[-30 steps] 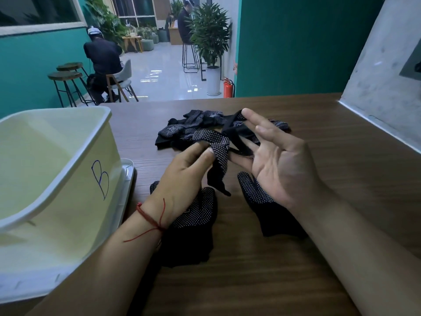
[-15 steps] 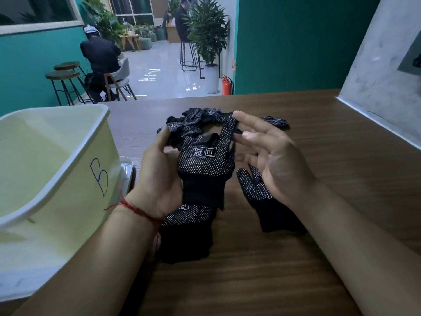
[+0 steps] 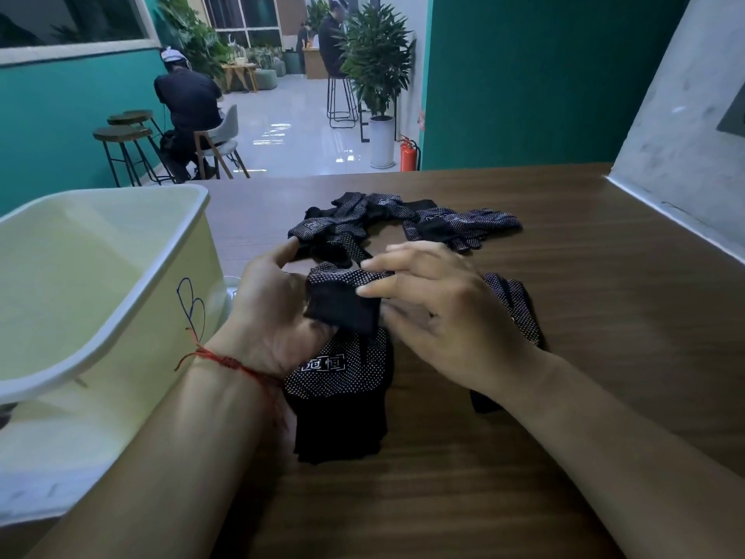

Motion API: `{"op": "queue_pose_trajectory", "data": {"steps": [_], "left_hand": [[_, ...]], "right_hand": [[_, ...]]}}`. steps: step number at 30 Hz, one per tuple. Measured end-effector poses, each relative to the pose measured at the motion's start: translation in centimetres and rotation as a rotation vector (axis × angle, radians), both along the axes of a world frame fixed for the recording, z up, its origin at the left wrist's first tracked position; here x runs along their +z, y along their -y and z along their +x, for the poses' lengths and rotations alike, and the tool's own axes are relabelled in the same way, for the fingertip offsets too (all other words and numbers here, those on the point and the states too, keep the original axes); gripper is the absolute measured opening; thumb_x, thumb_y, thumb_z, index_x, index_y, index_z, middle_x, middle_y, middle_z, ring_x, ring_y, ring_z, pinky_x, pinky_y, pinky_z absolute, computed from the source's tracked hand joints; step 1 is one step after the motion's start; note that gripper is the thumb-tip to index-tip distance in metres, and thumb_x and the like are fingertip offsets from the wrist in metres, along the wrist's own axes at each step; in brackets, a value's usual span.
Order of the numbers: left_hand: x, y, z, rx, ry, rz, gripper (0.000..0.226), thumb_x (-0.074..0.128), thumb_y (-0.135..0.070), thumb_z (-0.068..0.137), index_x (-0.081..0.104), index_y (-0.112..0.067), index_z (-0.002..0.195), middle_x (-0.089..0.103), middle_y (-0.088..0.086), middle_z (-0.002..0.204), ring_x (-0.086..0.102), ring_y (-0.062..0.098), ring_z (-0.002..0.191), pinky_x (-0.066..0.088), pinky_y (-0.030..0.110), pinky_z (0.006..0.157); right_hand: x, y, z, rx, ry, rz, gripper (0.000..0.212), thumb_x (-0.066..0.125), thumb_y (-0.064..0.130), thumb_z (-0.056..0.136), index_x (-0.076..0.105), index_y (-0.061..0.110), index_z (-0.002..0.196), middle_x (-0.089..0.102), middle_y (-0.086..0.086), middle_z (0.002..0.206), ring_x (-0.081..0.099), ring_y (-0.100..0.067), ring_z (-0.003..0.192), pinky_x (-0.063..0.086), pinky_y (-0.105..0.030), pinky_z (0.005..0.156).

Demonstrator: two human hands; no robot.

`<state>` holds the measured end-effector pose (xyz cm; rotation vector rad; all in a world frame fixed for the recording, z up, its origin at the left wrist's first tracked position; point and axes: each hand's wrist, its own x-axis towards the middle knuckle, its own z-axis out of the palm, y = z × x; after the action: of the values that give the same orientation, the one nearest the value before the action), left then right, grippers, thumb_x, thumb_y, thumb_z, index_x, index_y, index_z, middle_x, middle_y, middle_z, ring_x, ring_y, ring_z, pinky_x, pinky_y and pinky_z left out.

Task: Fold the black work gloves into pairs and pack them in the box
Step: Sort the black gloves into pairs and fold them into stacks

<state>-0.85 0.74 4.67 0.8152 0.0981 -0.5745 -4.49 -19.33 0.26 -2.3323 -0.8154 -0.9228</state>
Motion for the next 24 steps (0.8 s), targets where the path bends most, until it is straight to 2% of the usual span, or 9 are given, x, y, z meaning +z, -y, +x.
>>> {"op": "queue_pose_trajectory", "data": {"steps": [3, 6, 11, 13, 15, 18, 21, 22, 24], "left_hand": [[-0.1, 0.3, 0.1, 0.001, 0.046, 0.087, 0.07, 0.032, -0.051, 0.109, 0.056, 0.009, 0.137, 0.069, 0.032, 0.127, 0.077, 0.042, 0.1, 0.061, 0.056, 0.089], [-0.4, 0.3, 0.9, -0.005, 0.04, 0.158, 0.068, 0.044, -0.053, 0.106, 0.044, 0.003, 0.146, 0.058, 0.037, 0.14, 0.069, 0.052, 0.114, 0.057, 0.062, 0.097], [-0.7, -0.3, 1.5, -0.002, 0.108, 0.361, 0.047, 0.047, -0.058, 0.103, 0.05, -0.014, 0.117, 0.065, 0.022, 0.121, 0.069, 0.042, 0.111, 0.062, 0.052, 0.084], [-0.8, -0.6, 1.6, 0.112, 0.216, 0.56, 0.049, 0.044, -0.06, 0.104, 0.057, -0.014, 0.114, 0.067, 0.01, 0.115, 0.068, 0.036, 0.105, 0.057, 0.055, 0.096], [-1.3, -1.0, 2.0, 0.32, 0.405, 0.877, 0.058, 0.039, -0.064, 0.104, 0.05, -0.018, 0.137, 0.068, 0.004, 0.117, 0.069, 0.028, 0.107, 0.056, 0.054, 0.101], [-1.3, -1.5, 2.0, 0.596, 0.768, 1.188, 0.041, 0.035, -0.055, 0.108, 0.054, -0.021, 0.121, 0.062, -0.009, 0.09, 0.064, 0.013, 0.086, 0.049, 0.027, 0.077], [-0.3, -1.3, 1.8, 0.38, 0.612, 0.752, 0.073, 0.026, -0.058, 0.11, 0.069, -0.01, 0.075, 0.057, 0.003, 0.06, 0.058, 0.026, 0.055, 0.044, 0.029, 0.055], [0.1, -1.3, 1.7, 0.234, 0.517, 0.607, 0.086, 0.02, -0.064, 0.107, 0.072, -0.007, 0.072, 0.06, 0.009, 0.059, 0.06, 0.028, 0.053, 0.047, 0.029, 0.055], [0.3, -1.5, 1.8, -0.049, 0.406, 0.478, 0.102, 0.011, -0.075, 0.101, 0.08, 0.0, 0.094, 0.076, 0.02, 0.086, 0.076, 0.034, 0.078, 0.059, 0.036, 0.068]], "right_hand": [[0.6, -0.6, -0.2, -0.074, -0.024, 0.278, 0.021, 0.073, 0.008, 0.097, 0.082, 0.019, 0.113, 0.079, 0.006, 0.109, 0.071, -0.014, 0.107, 0.056, -0.038, 0.096], [1.7, -0.9, 0.3, -0.051, -0.233, 0.585, 0.012, 0.071, 0.013, 0.102, 0.079, 0.019, 0.109, 0.081, 0.006, 0.101, 0.077, -0.013, 0.097, 0.062, -0.043, 0.09], [3.8, -1.2, 3.1, 0.01, -0.388, 0.723, 0.01, 0.068, 0.014, 0.104, 0.078, 0.014, 0.106, 0.083, 0.0, 0.099, 0.079, -0.017, 0.096, 0.063, -0.041, 0.089], [4.8, -1.5, 4.0, 0.03, -0.446, 0.75, 0.01, 0.068, 0.011, 0.104, 0.078, 0.013, 0.105, 0.083, 0.0, 0.097, 0.079, -0.014, 0.094, 0.061, -0.034, 0.087], [5.8, -1.7, 4.9, 0.014, -0.475, 0.748, 0.011, 0.068, 0.012, 0.104, 0.078, 0.014, 0.106, 0.084, 0.002, 0.096, 0.079, -0.014, 0.093, 0.062, -0.038, 0.092], [6.9, -2.2, 5.8, -0.008, -0.498, 0.759, 0.009, 0.069, 0.014, 0.103, 0.078, 0.017, 0.103, 0.083, 0.004, 0.092, 0.079, -0.013, 0.089, 0.062, -0.035, 0.089], [7.4, -3.1, 6.3, -0.004, -0.49, 0.781, 0.009, 0.069, 0.016, 0.103, 0.076, 0.021, 0.099, 0.083, 0.005, 0.09, 0.078, -0.01, 0.085, 0.06, -0.029, 0.08], [7.4, -3.4, 6.3, 0.009, -0.477, 0.776, 0.009, 0.07, 0.016, 0.103, 0.076, 0.021, 0.099, 0.083, 0.005, 0.091, 0.078, -0.01, 0.086, 0.06, -0.03, 0.081], [7.1, -4.1, 6.4, 0.063, -0.457, 0.772, 0.006, 0.071, 0.016, 0.102, 0.077, 0.018, 0.1, 0.083, 0.004, 0.094, 0.078, -0.013, 0.092, 0.061, -0.036, 0.09]]}}
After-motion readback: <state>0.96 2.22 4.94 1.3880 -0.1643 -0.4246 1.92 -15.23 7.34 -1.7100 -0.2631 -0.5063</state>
